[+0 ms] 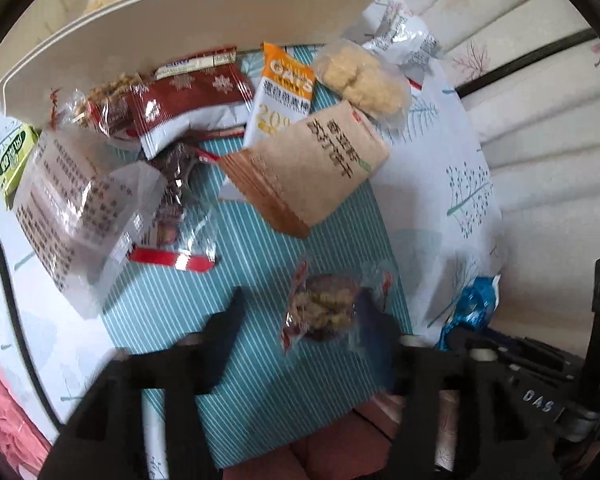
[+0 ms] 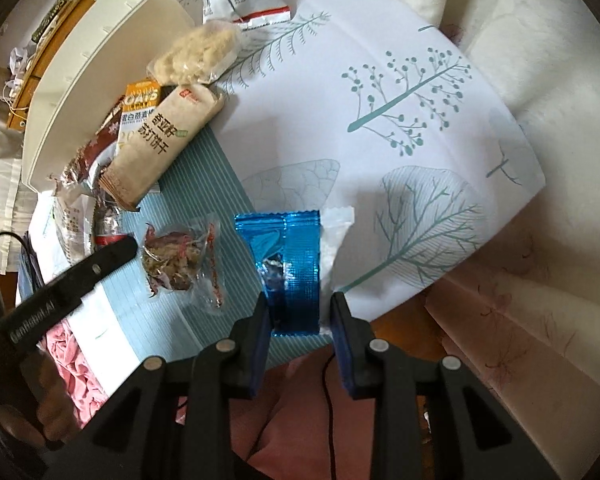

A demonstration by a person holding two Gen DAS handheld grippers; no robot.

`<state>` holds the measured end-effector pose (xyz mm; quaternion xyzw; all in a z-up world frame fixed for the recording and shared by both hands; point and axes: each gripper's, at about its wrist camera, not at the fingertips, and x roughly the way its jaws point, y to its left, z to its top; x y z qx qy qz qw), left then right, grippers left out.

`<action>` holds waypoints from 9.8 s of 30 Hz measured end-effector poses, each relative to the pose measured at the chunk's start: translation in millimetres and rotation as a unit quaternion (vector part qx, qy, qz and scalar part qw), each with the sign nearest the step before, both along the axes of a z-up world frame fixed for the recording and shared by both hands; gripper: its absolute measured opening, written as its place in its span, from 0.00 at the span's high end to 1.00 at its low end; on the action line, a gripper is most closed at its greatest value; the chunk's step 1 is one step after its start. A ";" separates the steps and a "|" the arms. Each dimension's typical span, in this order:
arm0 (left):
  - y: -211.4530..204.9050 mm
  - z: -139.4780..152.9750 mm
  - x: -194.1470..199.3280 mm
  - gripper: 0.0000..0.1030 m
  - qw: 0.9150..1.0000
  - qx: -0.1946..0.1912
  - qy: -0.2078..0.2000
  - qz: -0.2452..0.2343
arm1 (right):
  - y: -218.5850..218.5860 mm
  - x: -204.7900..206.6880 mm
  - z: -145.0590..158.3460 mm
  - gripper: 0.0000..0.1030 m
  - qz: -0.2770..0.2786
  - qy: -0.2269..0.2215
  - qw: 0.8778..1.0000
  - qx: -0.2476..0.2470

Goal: Organize snacks
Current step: 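Grasp and lift the clear nut-cluster bag with the left tool, then carry the candy and nut bag into the white tray and open both tools, then withdraw both tools from the tray toward the remaining snacks, then move the right tool to the brown chia cracker bag while the left tool approaches the brown biscuit bag, then grasp the chia cracker bag with the right tool while the left tool grasps the clear biscuit bag, then carry both bags over the white tray and open both tools to drop them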

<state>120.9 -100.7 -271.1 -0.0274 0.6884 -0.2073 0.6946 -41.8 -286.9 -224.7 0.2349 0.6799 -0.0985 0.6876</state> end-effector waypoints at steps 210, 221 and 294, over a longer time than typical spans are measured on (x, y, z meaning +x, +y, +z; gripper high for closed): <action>96.4 -35.8 111.1 0.00 0.996 -0.026 -0.051 -0.062 | 47.3 189.8 -57.7 0.27 -0.254 0.058 0.965 0.006; 115.3 -31.2 113.5 0.17 0.996 -0.049 -0.059 -0.050 | 67.0 207.7 -53.7 0.43 -0.225 0.052 0.973 0.007; 142.4 187.6 154.5 0.26 0.947 0.022 -0.126 0.294 | 179.5 274.5 125.2 0.44 0.441 -0.269 0.856 -0.013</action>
